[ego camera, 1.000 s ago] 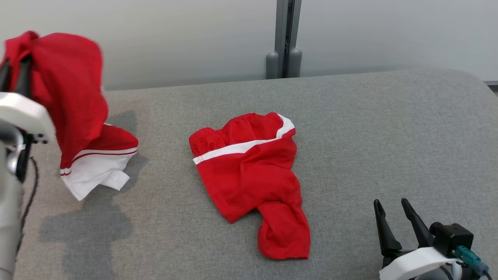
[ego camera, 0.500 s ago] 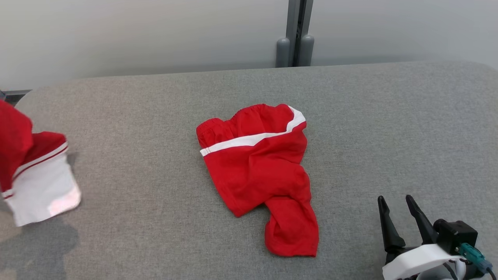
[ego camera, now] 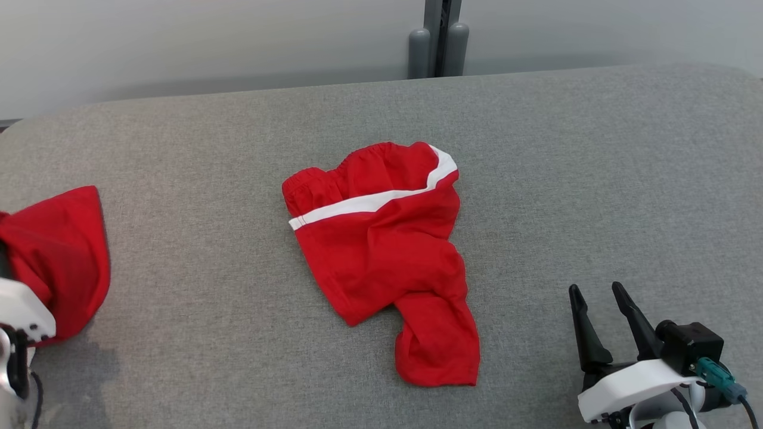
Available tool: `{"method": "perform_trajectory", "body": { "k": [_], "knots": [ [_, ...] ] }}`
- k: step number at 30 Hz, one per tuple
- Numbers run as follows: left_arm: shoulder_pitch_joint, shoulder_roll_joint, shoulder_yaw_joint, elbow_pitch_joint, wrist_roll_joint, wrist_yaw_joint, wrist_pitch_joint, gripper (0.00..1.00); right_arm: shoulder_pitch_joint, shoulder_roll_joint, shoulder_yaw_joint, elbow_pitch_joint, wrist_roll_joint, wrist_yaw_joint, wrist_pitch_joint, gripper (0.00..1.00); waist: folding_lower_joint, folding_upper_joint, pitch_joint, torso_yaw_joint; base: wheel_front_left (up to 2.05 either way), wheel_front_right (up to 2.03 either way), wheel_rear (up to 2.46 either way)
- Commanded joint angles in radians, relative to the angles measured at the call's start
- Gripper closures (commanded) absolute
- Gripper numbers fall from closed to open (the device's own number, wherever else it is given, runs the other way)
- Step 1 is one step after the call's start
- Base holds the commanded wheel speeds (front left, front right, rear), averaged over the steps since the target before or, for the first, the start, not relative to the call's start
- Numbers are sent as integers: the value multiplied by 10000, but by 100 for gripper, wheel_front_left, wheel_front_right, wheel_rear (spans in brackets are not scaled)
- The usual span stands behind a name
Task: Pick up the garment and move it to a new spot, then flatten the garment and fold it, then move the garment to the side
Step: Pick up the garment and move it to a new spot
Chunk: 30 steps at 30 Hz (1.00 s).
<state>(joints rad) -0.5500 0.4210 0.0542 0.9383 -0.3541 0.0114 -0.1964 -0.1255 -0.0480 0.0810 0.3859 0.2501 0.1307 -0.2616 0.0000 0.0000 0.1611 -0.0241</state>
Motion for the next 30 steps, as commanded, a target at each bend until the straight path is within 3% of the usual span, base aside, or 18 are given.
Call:
{"method": "perform_trajectory", "body": {
  "k": [1,8,15,22,30],
  "knots": [
    [182,-33,90,207,-98,71,-146,0,-53,-53,-34,-3,-12,1,-51,0,0,0,-9,-44,0,0,0],
    [295,-2,203,208,-37,279,-601,0,125,-54,-248,-52,-28,1,-51,0,0,0,-273,46,0,0,0],
    [290,90,144,-1599,544,553,-692,0,248,-51,-394,-300,-104,1,-51,0,0,0,-708,200,0,0,0],
    [823,-992,-428,-2745,885,333,-698,0,409,-56,-561,-663,-397,1,-51,0,0,0,-1165,105,0,0,0],
    [1821,-2289,-731,-2923,870,129,-698,0,578,-53,-423,-719,-544,1,-51,0,0,0,-1484,-209,0,0,0]
  ]
}}
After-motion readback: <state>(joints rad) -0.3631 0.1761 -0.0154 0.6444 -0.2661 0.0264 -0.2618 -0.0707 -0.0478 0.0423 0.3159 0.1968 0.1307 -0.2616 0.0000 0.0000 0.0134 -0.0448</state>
